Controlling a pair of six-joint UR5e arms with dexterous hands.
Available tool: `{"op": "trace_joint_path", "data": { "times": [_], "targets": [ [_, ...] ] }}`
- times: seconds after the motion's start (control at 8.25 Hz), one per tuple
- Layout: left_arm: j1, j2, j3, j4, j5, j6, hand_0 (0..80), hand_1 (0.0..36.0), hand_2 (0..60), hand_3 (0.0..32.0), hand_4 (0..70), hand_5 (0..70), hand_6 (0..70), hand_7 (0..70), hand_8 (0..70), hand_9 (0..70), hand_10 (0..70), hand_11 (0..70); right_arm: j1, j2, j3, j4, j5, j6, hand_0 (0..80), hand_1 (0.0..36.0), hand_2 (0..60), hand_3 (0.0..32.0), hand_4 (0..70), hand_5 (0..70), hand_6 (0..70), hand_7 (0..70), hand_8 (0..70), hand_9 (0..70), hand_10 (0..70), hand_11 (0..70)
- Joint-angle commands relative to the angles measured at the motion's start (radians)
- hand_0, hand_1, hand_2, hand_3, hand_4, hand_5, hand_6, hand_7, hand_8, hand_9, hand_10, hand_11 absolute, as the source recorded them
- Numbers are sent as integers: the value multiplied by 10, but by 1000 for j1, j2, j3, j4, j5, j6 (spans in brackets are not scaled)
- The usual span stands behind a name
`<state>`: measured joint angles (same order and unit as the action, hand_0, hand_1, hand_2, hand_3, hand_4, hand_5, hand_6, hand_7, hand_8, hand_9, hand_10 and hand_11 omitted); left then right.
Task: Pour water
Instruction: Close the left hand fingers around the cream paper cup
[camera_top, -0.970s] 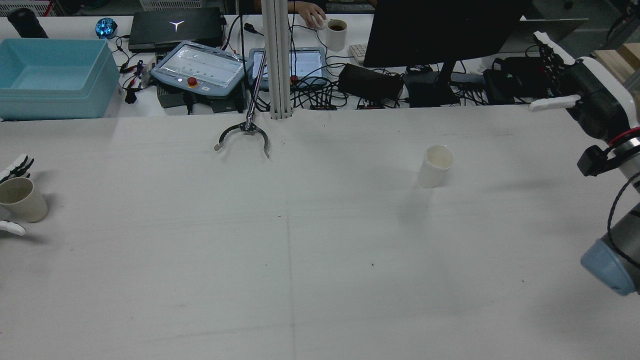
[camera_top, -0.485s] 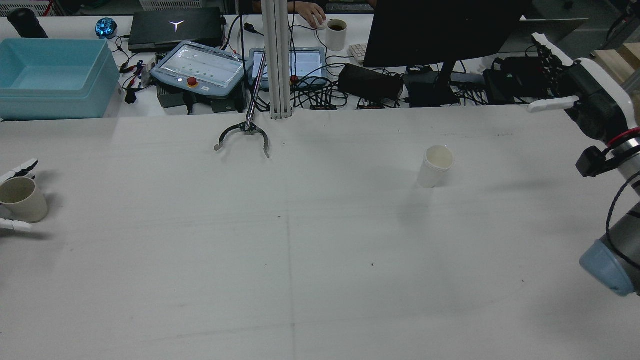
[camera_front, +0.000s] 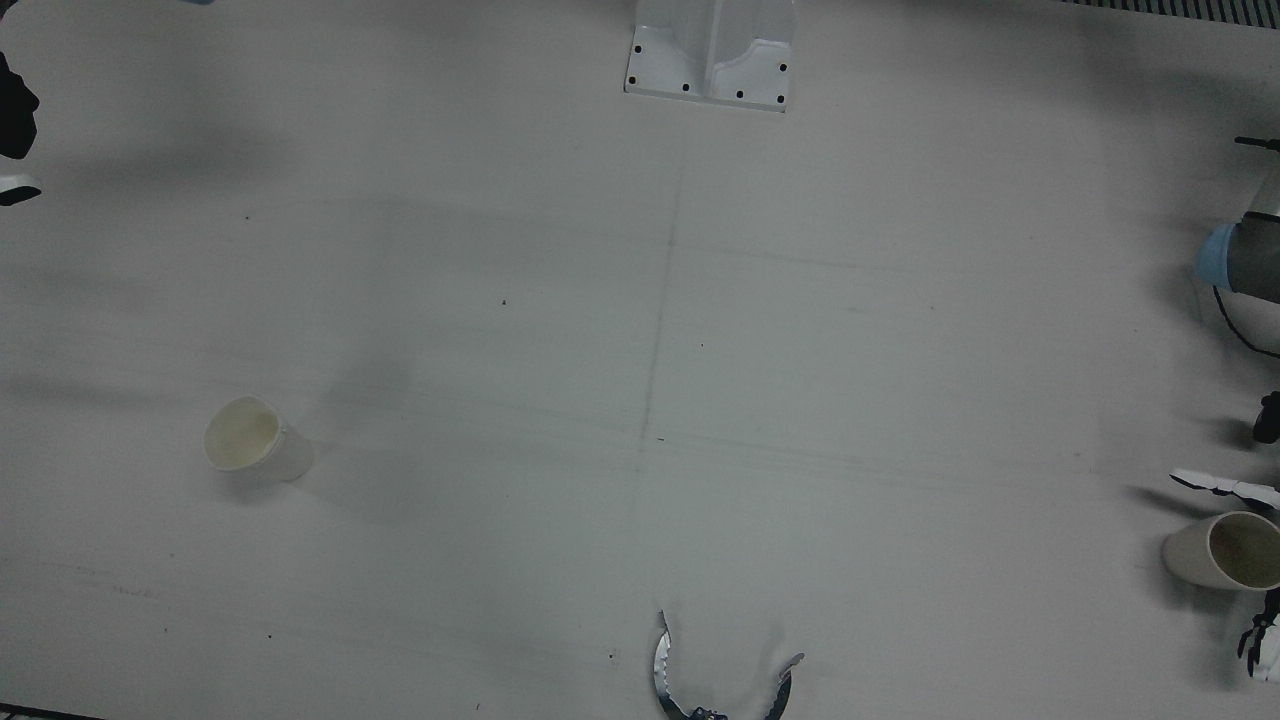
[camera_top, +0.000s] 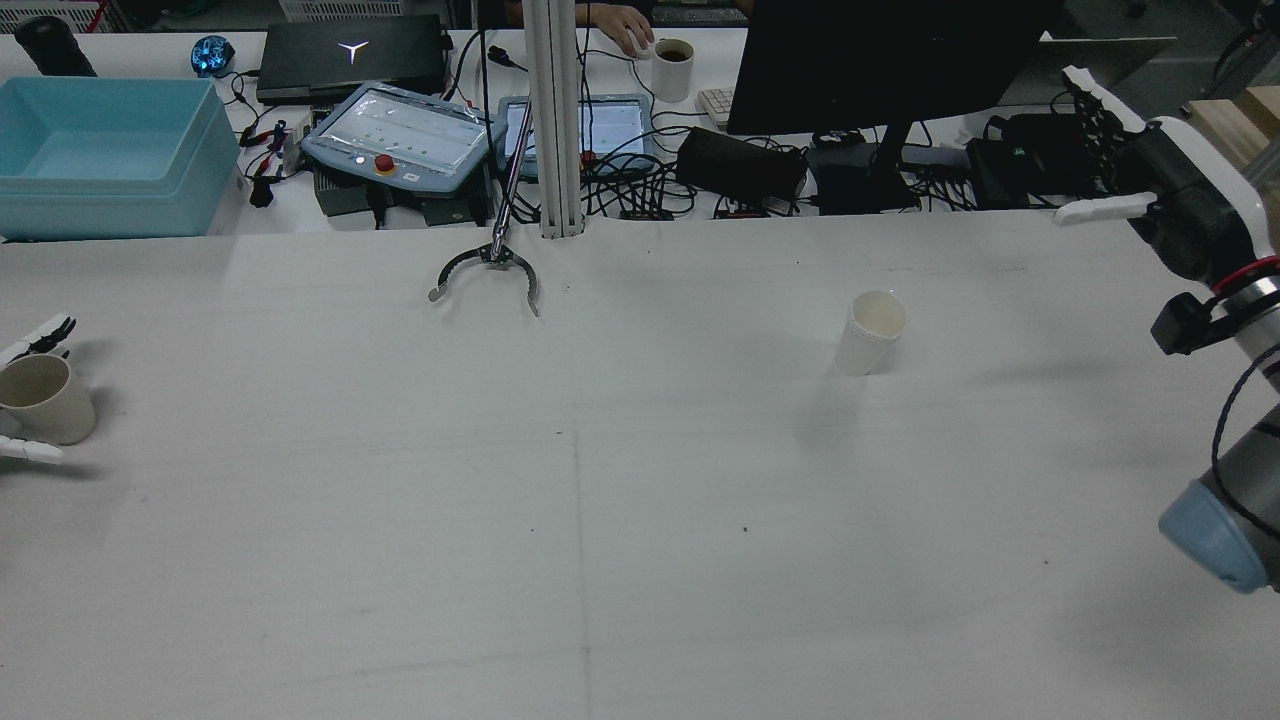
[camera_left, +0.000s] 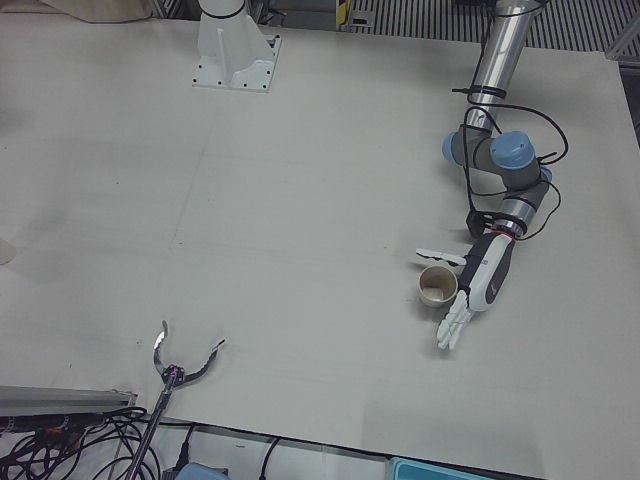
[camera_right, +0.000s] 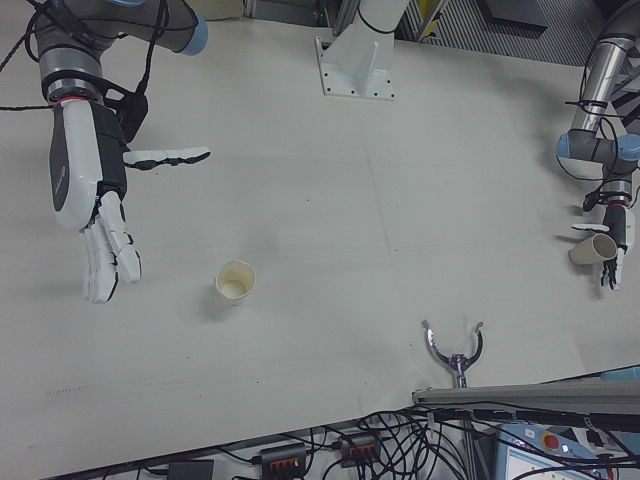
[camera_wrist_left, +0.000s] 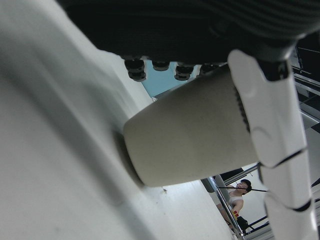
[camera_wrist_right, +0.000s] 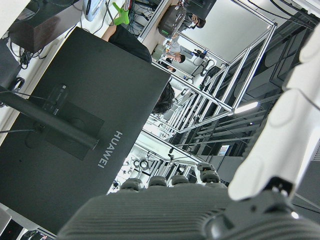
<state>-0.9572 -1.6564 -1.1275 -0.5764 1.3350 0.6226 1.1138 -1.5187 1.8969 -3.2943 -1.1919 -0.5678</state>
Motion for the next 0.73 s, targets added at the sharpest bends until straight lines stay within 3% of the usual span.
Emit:
{"op": "trace_joint_path", "data": {
  "times": [0.0,0.12,0.24,0.36,0.48,0.61],
  "targets": [
    [0,1,-2,7,0,-1,496,177,64,0,64,68,41,46,0,0,49,88,0,0,1,1,0,2,462,104,0,0,15,60,10,4,0,0,0,0],
    [-2,1,-3,12,0,-3,505,194,102,0,88,142,49,52,0,0,53,95,0,0,1,1,0,2,462,104,0,0,15,62,9,3,0,0,0,0],
    [-2,1,-6,20,0,-3,517,225,188,0,143,230,54,54,0,0,57,102,0,0,1,-1,0,3,461,103,0,0,15,64,10,5,0,0,0,0],
    [-2,1,-11,29,0,-4,517,262,354,0,208,356,56,68,1,0,61,107,0,0,1,1,0,3,460,103,0,0,16,64,10,5,0,0,0,0],
    [-3,0,-15,38,-2,-6,507,314,600,0,273,449,79,112,5,8,66,115,0,0,1,1,0,3,461,102,0,0,16,65,9,5,0,0,0,0],
    [-5,0,-18,44,-2,-6,505,360,600,0,308,507,102,158,10,17,76,131,1,0,1,1,0,3,459,101,0,0,15,65,9,5,0,0,0,0]
  ]
}}
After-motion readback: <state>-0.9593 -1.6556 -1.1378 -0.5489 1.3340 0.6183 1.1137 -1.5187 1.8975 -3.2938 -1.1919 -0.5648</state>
